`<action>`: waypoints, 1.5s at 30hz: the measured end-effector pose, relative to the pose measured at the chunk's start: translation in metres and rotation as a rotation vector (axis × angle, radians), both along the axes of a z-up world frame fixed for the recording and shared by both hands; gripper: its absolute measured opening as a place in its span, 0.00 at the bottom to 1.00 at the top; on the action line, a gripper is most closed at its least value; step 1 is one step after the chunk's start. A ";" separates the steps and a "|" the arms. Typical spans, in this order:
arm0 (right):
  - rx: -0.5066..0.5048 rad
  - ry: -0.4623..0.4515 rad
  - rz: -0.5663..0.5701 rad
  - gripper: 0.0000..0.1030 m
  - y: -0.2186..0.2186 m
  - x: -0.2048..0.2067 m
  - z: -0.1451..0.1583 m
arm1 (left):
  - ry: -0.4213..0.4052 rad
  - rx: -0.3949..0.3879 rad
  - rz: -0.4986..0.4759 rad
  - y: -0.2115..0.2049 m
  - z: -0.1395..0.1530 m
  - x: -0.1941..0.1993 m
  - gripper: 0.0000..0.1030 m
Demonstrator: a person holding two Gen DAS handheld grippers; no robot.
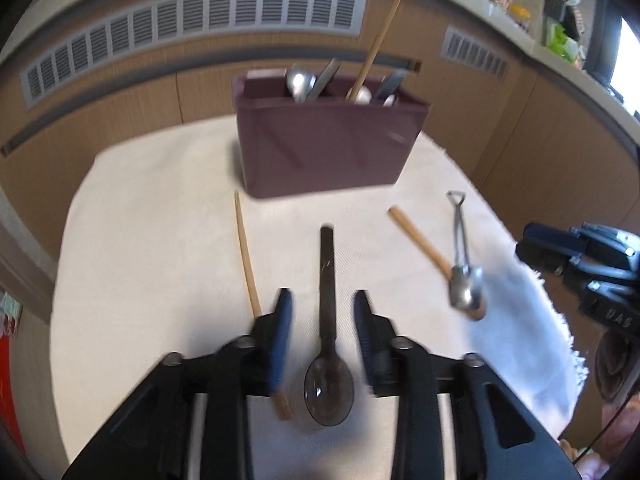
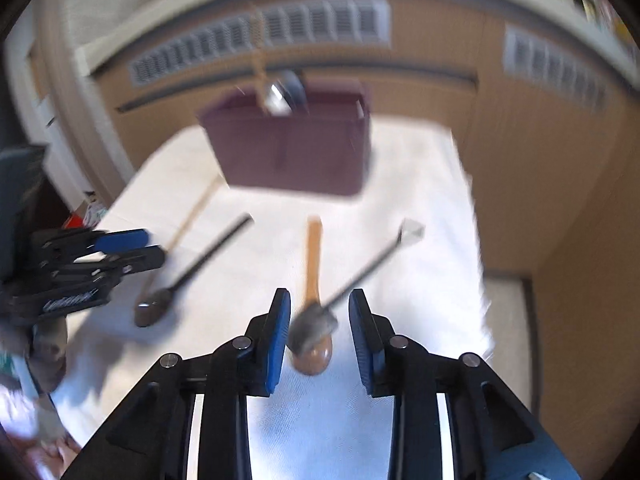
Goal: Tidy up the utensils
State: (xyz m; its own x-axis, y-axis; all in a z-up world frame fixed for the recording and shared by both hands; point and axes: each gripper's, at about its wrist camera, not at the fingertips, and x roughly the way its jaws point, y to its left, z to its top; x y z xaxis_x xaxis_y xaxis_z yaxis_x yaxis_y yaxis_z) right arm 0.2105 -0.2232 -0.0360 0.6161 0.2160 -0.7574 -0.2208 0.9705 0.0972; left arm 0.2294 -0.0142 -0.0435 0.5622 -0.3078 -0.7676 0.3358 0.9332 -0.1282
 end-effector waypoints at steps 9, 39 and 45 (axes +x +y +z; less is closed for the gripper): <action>0.046 0.083 -0.129 0.15 0.012 0.056 -0.042 | 0.019 -0.020 0.031 0.016 -0.018 -0.005 0.47; 0.060 -0.046 -0.044 0.47 -0.021 0.001 -0.012 | 0.149 0.192 -0.112 -0.049 -0.023 0.043 0.12; 0.014 -0.006 -0.066 0.51 -0.005 0.024 -0.027 | -0.037 -0.023 0.034 -0.012 0.012 0.006 0.12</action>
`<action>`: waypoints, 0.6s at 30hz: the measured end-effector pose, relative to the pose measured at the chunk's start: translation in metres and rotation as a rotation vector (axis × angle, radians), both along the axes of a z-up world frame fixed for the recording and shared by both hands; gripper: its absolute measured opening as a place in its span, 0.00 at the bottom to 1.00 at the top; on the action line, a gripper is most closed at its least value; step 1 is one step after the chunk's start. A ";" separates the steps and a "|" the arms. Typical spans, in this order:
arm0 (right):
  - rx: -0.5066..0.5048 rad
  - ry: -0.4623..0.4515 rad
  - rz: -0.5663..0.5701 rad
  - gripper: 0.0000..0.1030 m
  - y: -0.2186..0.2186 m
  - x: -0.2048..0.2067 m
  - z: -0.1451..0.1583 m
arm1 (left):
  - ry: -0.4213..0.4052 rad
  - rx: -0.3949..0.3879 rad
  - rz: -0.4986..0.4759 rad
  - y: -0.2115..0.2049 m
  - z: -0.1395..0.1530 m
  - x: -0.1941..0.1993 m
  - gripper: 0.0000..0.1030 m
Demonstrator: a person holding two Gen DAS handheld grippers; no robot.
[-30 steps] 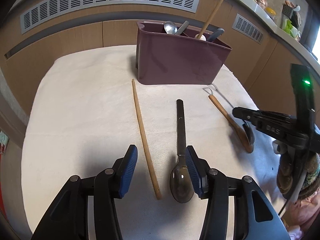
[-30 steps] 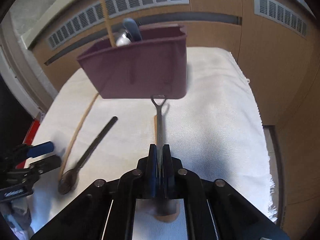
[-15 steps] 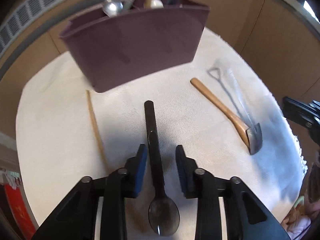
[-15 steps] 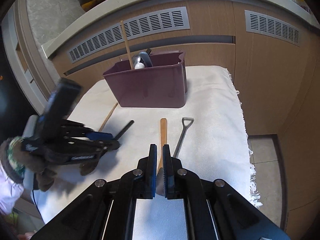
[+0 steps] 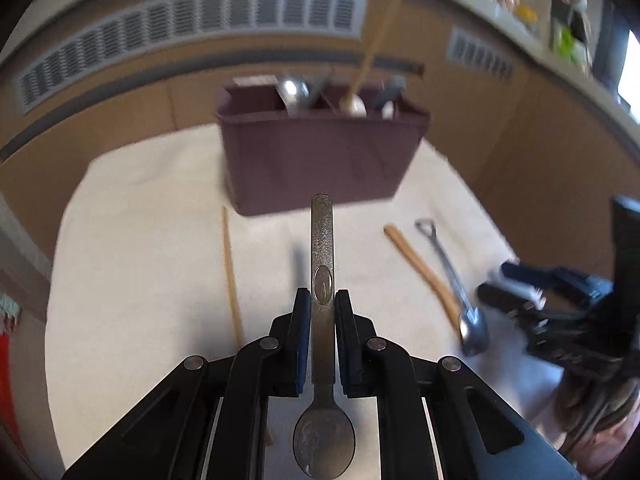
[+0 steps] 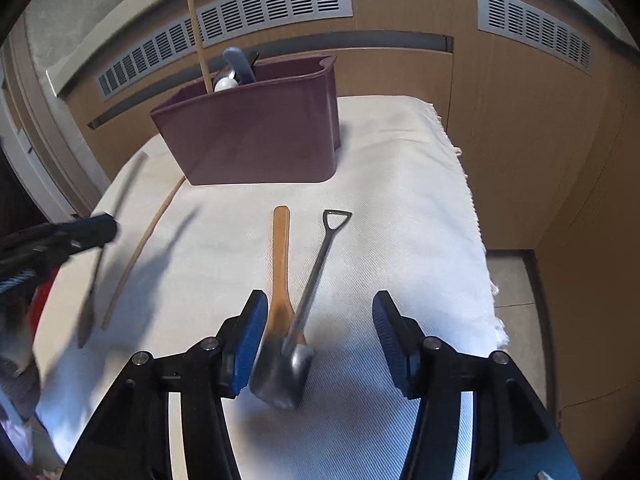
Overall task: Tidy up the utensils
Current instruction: 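Carry the black spoon and the shovel and wooden spoons up over the caddy with both tools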
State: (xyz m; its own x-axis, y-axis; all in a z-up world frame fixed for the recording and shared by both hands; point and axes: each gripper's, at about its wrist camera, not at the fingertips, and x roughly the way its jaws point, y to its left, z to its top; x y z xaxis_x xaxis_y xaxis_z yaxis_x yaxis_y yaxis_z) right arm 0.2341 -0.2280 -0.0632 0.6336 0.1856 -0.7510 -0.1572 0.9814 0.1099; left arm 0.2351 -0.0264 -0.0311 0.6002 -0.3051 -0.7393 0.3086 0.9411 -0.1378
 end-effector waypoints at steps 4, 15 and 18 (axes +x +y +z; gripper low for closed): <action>-0.022 0.002 -0.004 0.51 0.014 0.019 -0.003 | -0.069 -0.077 0.049 0.017 0.016 -0.015 0.12; -0.100 0.081 0.136 0.25 0.050 0.062 -0.021 | -0.092 -0.205 0.080 0.052 0.022 -0.021 0.12; -0.126 0.063 0.130 0.10 0.051 0.059 -0.018 | -0.107 -0.218 0.084 0.056 0.023 -0.025 0.12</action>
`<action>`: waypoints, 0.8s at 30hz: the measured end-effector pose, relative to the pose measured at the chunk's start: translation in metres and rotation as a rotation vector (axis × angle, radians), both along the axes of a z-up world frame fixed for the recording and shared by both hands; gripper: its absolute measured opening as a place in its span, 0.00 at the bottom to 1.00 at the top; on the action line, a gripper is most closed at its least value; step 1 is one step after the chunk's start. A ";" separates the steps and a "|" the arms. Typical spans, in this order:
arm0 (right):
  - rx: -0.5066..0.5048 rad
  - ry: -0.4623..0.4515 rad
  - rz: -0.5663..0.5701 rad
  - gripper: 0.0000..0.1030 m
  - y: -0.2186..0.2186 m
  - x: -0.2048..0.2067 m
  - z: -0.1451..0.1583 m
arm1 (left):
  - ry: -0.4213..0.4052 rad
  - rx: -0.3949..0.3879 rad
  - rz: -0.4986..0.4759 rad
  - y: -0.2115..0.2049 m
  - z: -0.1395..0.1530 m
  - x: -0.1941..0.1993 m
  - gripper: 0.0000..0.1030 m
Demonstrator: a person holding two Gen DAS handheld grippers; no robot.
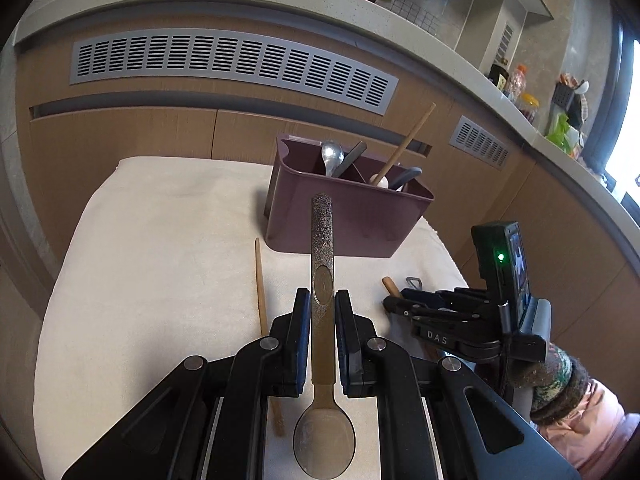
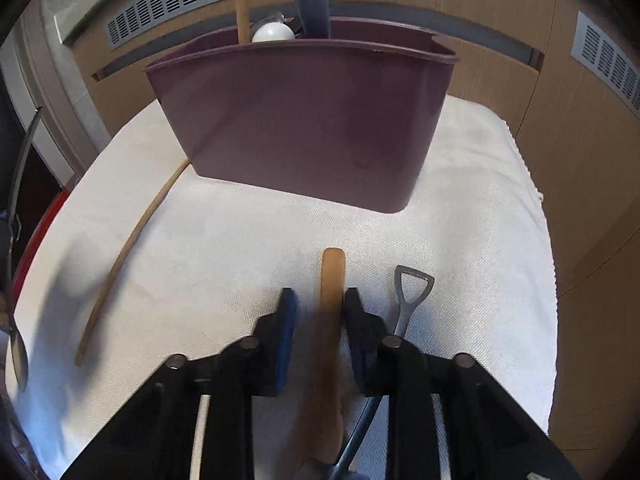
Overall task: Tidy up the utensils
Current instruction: 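Carry the black spoon and the shovel and wooden spoons up over the caddy with both tools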
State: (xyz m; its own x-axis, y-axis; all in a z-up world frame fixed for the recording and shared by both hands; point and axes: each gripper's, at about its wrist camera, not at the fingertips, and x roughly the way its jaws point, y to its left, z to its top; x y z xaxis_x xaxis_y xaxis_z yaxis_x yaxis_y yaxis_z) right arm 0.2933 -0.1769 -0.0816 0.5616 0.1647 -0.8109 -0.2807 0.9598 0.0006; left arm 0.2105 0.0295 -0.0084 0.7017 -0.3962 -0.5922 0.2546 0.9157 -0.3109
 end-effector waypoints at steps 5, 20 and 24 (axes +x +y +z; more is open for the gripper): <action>0.086 -0.058 -0.006 0.10 -0.012 -0.035 0.028 | -0.008 -0.023 -0.001 0.001 0.003 -0.005 0.12; 0.212 -0.411 0.015 0.10 -0.029 -0.132 0.139 | -0.145 0.006 -0.037 -0.035 0.056 -0.039 0.12; 0.207 -0.442 0.016 0.10 -0.028 -0.121 0.151 | -0.192 0.021 -0.027 -0.041 0.070 -0.041 0.12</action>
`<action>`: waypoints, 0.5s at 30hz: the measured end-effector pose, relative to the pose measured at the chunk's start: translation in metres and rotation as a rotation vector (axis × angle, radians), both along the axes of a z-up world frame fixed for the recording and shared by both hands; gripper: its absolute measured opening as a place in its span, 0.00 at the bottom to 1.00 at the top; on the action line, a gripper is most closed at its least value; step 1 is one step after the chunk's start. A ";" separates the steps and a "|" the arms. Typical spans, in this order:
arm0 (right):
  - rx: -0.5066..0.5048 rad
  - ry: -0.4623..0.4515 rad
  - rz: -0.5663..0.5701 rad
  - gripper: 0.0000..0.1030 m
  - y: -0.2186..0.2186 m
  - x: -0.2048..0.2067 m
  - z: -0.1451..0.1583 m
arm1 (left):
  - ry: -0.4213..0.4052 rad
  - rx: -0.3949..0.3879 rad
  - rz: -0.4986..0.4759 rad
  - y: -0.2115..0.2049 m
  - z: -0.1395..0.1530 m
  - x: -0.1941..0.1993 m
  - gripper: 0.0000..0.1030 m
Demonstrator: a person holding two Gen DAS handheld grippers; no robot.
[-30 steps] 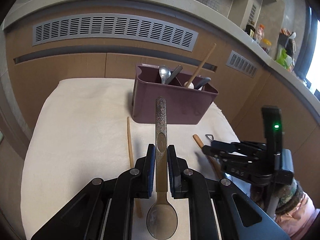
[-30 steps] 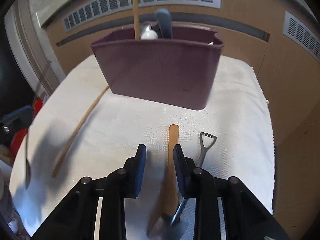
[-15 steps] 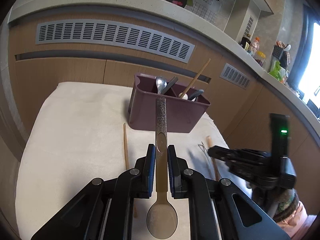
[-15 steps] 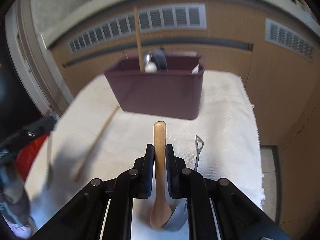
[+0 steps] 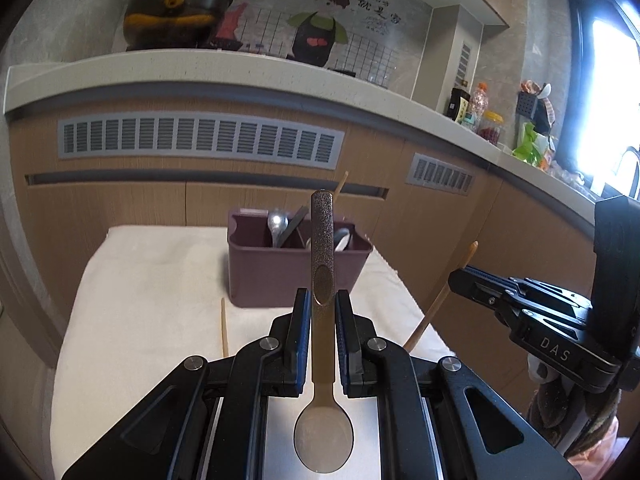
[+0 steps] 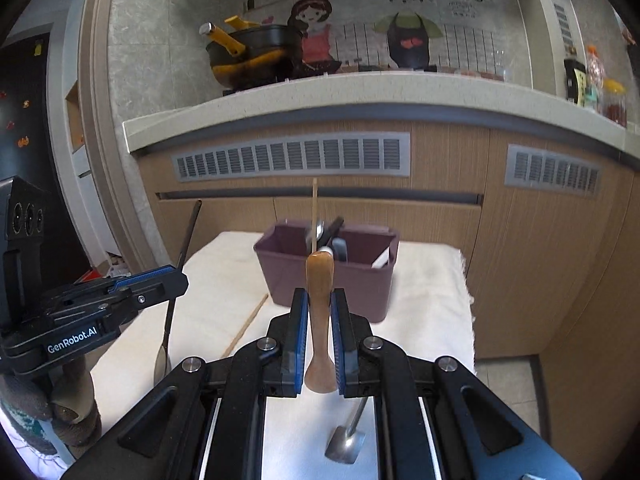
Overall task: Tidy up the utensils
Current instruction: 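Carry the black spoon and the shovel and wooden spoons up over the caddy with both tools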
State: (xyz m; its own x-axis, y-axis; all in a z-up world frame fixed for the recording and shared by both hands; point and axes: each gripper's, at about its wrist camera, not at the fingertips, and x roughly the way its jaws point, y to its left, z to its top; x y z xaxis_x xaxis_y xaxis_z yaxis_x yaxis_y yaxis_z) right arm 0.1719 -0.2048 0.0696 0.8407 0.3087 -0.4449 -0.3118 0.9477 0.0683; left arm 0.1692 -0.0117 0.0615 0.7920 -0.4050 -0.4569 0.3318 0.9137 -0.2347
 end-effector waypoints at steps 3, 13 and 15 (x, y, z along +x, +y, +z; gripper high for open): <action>0.000 -0.035 0.004 0.10 0.000 0.004 0.019 | -0.048 0.001 0.000 -0.006 0.015 0.007 0.12; -0.007 -0.263 -0.009 0.10 0.000 0.032 0.122 | -0.357 -0.028 -0.002 -0.023 0.119 0.067 0.12; -0.017 -0.287 -0.024 0.10 0.000 0.045 0.133 | -0.400 -0.032 0.009 -0.025 0.132 0.084 0.12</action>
